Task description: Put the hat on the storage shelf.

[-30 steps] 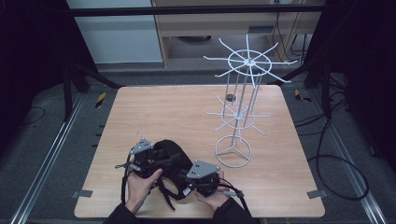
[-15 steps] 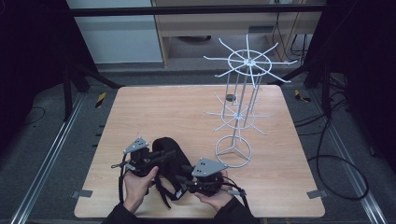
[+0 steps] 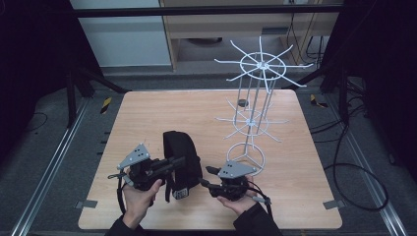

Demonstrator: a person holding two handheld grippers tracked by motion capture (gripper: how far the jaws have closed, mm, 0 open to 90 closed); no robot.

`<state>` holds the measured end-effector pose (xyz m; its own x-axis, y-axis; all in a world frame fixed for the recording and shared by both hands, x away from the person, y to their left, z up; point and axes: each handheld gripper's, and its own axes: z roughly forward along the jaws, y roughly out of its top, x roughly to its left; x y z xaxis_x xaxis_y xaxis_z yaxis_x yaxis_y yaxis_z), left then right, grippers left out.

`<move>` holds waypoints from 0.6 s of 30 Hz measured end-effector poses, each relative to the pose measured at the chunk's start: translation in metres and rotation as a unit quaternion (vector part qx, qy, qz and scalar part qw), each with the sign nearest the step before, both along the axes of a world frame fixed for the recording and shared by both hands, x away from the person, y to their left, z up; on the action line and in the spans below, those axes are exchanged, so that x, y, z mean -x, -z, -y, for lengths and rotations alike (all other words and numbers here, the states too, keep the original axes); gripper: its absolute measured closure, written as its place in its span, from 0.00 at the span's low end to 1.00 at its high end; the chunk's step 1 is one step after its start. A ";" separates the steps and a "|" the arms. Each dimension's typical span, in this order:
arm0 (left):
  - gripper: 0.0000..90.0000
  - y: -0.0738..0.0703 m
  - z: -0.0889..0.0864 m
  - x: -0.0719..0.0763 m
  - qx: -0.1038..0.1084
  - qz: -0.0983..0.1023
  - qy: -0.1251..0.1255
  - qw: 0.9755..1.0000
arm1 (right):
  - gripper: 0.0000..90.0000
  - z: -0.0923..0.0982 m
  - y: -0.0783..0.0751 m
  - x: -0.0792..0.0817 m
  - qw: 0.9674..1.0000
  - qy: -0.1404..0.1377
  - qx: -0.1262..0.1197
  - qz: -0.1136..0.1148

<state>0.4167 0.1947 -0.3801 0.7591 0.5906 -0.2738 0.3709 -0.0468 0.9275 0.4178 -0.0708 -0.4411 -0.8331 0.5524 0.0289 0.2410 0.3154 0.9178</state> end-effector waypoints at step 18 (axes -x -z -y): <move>0.91 0.003 0.006 0.001 0.000 0.001 0.022 1.000 | 0.99 -0.008 -0.003 0.004 0.999 -0.037 -0.005 -0.003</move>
